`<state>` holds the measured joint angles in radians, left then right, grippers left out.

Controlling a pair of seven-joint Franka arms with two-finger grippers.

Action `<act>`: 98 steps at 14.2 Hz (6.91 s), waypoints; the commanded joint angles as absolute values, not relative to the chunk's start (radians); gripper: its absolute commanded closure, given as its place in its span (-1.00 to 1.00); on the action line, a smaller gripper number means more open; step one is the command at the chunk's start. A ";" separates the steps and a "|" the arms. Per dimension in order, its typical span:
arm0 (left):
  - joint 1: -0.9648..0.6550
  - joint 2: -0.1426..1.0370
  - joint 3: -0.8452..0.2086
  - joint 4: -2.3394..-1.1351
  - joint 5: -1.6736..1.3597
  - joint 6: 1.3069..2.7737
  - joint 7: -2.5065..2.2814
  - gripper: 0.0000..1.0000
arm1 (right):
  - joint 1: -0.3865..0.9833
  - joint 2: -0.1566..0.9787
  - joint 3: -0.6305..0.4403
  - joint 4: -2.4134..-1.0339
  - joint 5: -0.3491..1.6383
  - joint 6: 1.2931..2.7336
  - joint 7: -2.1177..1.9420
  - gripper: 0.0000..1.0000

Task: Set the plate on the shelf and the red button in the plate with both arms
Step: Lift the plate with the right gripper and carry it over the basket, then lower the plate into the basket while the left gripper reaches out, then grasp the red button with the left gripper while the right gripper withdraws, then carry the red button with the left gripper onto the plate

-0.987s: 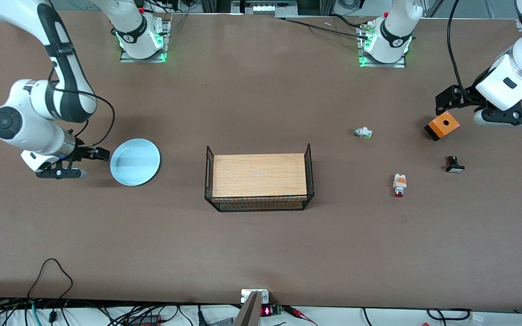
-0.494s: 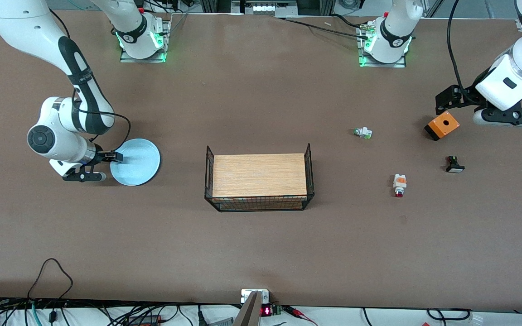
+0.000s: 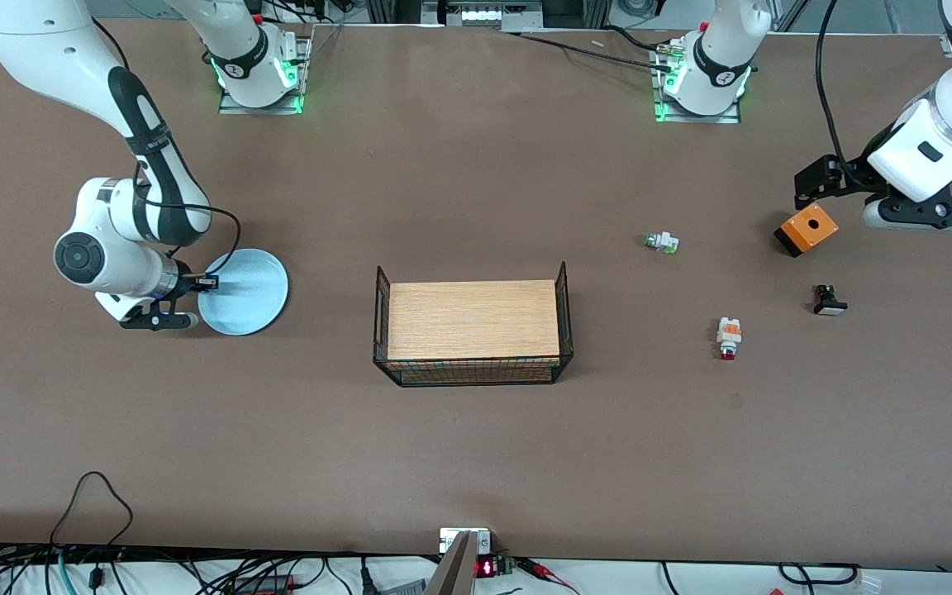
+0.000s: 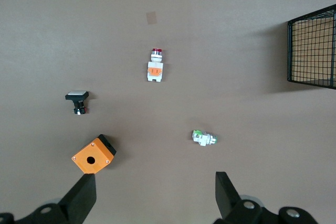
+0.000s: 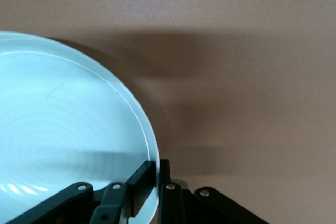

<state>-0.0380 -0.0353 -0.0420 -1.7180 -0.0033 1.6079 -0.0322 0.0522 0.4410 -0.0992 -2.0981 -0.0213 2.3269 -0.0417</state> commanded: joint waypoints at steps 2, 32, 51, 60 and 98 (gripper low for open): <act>-0.035 -0.040 -0.044 -1.703 0.012 1.586 -0.035 -1.00 | 0.048 0.329 -0.091 -2.093 -0.009 2.200 -0.035 1.00; -0.034 -0.040 -0.044 -1.703 0.014 1.586 -0.034 -1.00 | 0.644 0.370 -0.052 -1.508 0.318 1.951 1.342 1.00; -0.032 0.322 -0.049 -1.787 0.097 1.823 0.067 -1.00 | 0.643 0.365 -0.086 -1.502 0.285 1.996 1.296 -1.00; 0.009 0.509 -0.048 -1.974 0.097 2.443 0.192 -1.00 | 0.412 0.265 -0.158 -1.437 0.121 1.678 0.573 -1.00; -0.465 0.663 -0.307 -1.275 -0.135 2.077 -0.604 0.89 | 0.132 0.057 -0.170 -1.637 0.020 1.654 -0.038 -1.00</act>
